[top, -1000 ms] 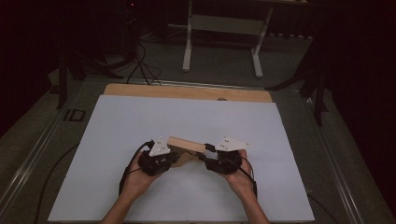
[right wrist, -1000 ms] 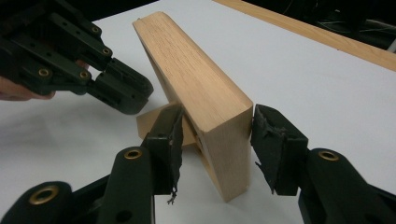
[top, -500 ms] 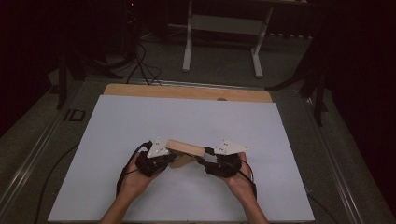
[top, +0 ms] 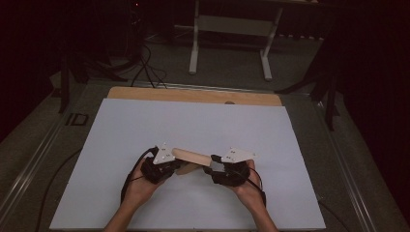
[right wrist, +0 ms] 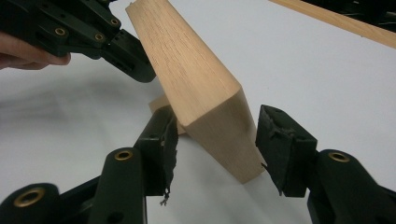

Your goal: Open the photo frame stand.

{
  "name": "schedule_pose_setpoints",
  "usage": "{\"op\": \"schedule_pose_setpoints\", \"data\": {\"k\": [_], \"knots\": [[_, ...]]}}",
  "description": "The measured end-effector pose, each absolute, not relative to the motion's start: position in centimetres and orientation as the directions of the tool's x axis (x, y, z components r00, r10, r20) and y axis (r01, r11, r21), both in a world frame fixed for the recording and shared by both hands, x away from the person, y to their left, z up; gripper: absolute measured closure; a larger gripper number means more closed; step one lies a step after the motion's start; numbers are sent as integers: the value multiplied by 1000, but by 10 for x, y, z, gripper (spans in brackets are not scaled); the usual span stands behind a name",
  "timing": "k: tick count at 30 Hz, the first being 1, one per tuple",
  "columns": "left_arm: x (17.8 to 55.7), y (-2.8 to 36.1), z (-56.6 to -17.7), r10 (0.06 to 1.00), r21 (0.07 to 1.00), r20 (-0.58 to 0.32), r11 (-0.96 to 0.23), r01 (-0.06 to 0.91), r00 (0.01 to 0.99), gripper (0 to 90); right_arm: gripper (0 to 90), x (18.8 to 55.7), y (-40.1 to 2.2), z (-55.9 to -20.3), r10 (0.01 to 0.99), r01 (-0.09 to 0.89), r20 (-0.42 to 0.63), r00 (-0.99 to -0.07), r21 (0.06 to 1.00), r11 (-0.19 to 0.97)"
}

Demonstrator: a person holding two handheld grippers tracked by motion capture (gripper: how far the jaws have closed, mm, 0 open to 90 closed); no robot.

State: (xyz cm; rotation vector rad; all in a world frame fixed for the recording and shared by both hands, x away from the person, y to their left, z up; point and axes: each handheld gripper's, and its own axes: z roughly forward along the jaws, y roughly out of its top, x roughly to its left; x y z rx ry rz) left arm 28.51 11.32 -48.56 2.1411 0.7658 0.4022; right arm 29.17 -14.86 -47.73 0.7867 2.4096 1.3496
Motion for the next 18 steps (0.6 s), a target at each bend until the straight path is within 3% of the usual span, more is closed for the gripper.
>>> {"op": "schedule_pose_setpoints", "data": {"k": [18], "knots": [[286, 114, -486, 648, 785, 31, -487, 382, 761, 894, 451, 287, -157, -483, 553, 326, 30, -833, 833, 446]]}}
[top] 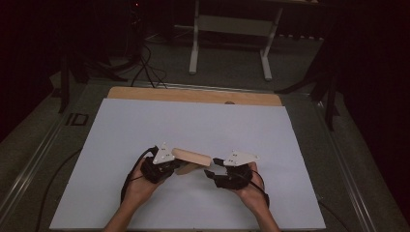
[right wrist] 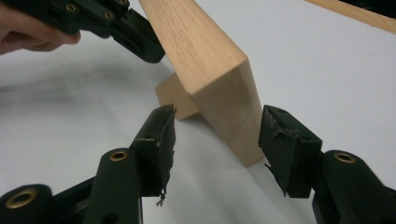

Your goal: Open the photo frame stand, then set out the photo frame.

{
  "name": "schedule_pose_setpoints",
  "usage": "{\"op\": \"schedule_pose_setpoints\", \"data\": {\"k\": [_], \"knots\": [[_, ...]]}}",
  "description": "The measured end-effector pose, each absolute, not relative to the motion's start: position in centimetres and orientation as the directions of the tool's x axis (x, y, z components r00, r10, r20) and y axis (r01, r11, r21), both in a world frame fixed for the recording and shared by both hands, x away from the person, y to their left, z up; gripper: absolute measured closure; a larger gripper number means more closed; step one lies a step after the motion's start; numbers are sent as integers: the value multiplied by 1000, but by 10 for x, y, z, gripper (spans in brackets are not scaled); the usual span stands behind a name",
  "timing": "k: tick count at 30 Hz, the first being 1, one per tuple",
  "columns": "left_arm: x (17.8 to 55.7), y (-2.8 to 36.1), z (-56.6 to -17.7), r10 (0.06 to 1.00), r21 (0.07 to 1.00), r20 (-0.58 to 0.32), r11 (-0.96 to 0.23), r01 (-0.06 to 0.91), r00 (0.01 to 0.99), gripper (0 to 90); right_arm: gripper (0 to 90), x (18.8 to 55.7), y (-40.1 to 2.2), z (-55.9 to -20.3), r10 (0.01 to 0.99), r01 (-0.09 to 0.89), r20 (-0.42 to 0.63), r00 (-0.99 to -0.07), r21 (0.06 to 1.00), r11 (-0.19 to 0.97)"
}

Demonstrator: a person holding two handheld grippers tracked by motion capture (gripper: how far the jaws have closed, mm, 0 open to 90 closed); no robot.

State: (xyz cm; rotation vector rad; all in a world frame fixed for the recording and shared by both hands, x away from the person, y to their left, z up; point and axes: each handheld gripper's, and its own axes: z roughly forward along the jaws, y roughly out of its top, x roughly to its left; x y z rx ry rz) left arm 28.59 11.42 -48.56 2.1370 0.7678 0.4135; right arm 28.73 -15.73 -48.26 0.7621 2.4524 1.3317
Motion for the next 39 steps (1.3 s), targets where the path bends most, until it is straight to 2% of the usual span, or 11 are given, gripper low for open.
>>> {"op": "schedule_pose_setpoints", "data": {"k": [12, 19, 23, 29, 36, 39], "knots": [[286, 114, -486, 649, 786, 33, -486, 382, 760, 894, 456, 289, -175, -485, 560, 346, 46, -827, 827, 444], [286, 114, -486, 651, 787, 32, -485, 382, 758, 894, 472, 293, -185, -485, 598, 365, 43, -800, 826, 428], [287, 114, -487, 651, 784, 33, -487, 384, 758, 894, 570, 296, -187, -485, 618, 371, 37, -785, 827, 422], [287, 115, -487, 653, 785, 31, -485, 386, 757, 893, 654, 302, -184, -484, 648, 380, 36, -761, 834, 400], [287, 114, -488, 652, 783, 31, -487, 387, 757, 894, 877, 309, -174, -481, 674, 377, 34, -738, 849, 370], [287, 114, -488, 652, 783, 30, -487, 387, 758, 894, 896, 313, -169, -480, 681, 376, 38, -731, 855, 357]]}}
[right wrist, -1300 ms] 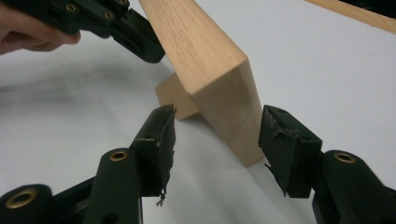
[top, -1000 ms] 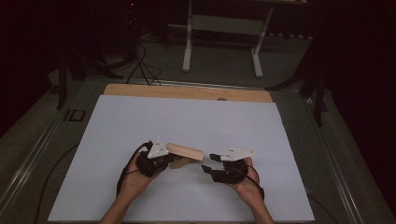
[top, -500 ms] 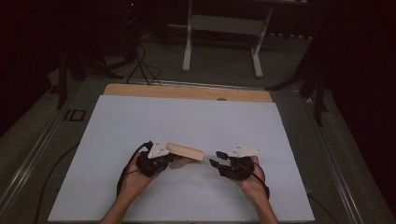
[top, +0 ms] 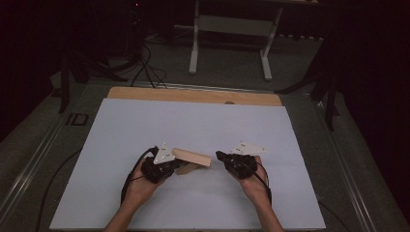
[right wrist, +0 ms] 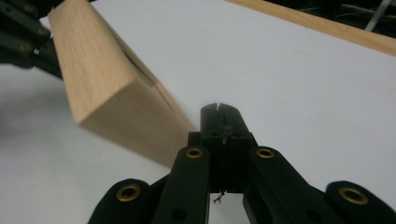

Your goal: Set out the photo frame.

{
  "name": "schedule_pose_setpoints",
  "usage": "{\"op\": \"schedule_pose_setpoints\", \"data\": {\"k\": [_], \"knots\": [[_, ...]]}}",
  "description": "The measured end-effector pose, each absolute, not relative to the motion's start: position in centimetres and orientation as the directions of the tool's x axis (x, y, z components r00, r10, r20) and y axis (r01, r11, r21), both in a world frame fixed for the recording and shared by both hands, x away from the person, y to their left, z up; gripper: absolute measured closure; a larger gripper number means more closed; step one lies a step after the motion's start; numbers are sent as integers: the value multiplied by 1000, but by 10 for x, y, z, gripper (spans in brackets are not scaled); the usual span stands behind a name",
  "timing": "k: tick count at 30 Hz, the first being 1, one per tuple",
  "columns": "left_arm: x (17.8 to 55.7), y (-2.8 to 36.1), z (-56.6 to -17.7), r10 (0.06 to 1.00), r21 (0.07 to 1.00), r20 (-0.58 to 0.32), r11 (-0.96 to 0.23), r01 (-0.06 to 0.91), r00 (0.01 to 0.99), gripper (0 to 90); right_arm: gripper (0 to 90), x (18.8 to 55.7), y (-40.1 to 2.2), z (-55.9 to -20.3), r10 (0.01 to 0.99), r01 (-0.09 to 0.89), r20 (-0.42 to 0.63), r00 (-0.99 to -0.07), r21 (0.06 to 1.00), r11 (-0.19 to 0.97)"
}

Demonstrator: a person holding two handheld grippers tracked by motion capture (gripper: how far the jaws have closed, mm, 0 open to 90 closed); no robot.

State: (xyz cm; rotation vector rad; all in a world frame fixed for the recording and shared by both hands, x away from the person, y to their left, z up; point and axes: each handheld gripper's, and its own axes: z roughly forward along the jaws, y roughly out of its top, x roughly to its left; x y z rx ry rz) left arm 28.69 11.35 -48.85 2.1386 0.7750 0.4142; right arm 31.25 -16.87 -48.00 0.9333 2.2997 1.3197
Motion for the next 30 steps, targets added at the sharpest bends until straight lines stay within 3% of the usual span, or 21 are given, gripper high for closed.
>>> {"op": "schedule_pose_setpoints", "data": {"k": [30], "knots": [[287, 112, -487, 652, 789, 17, -475, 390, 758, 894, 897, 327, -145, -484, 645, 406, 106, -757, 850, 336]]}}
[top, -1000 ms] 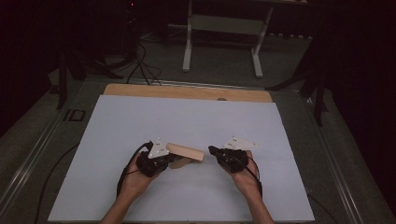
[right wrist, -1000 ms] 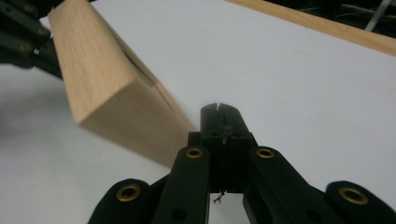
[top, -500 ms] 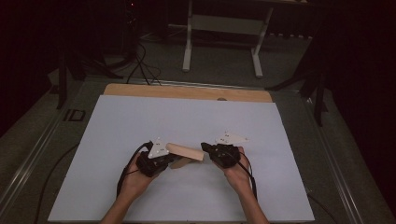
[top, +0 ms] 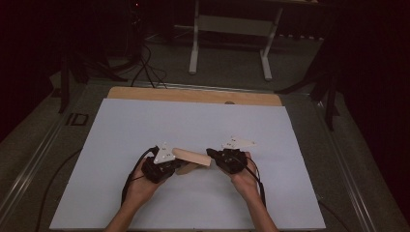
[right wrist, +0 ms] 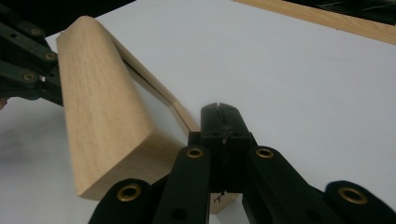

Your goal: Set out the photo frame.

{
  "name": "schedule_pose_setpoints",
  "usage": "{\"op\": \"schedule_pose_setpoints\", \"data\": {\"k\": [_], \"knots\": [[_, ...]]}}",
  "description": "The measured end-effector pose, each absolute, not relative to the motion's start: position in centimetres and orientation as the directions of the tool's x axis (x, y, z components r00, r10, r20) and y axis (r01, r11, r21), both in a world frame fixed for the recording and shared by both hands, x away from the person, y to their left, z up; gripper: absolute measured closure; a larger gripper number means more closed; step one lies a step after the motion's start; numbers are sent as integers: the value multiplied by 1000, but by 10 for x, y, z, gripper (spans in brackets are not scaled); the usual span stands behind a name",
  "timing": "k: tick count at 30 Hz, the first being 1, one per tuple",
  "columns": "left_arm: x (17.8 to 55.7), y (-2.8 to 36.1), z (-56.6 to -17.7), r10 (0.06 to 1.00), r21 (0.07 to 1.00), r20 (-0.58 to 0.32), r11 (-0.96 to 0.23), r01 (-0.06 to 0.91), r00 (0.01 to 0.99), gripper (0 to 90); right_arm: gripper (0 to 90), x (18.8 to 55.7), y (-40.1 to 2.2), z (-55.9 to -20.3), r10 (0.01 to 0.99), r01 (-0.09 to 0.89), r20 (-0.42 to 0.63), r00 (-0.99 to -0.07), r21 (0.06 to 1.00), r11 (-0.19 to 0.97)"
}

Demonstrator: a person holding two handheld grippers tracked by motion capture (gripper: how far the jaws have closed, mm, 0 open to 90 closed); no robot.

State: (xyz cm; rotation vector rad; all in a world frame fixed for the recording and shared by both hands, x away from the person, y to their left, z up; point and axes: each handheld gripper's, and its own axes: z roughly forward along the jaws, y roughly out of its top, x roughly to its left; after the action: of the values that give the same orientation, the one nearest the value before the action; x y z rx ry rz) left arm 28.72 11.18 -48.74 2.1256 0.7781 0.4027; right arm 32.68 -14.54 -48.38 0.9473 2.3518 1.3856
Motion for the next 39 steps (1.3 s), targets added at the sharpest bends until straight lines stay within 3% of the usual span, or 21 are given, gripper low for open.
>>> {"op": "schedule_pose_setpoints", "data": {"k": [39], "knots": [[296, 108, -487, 669, 796, 13, -457, 398, 743, 894, 897, 317, -143, -487, 630, 390, 85, -772, 846, 364]]}}
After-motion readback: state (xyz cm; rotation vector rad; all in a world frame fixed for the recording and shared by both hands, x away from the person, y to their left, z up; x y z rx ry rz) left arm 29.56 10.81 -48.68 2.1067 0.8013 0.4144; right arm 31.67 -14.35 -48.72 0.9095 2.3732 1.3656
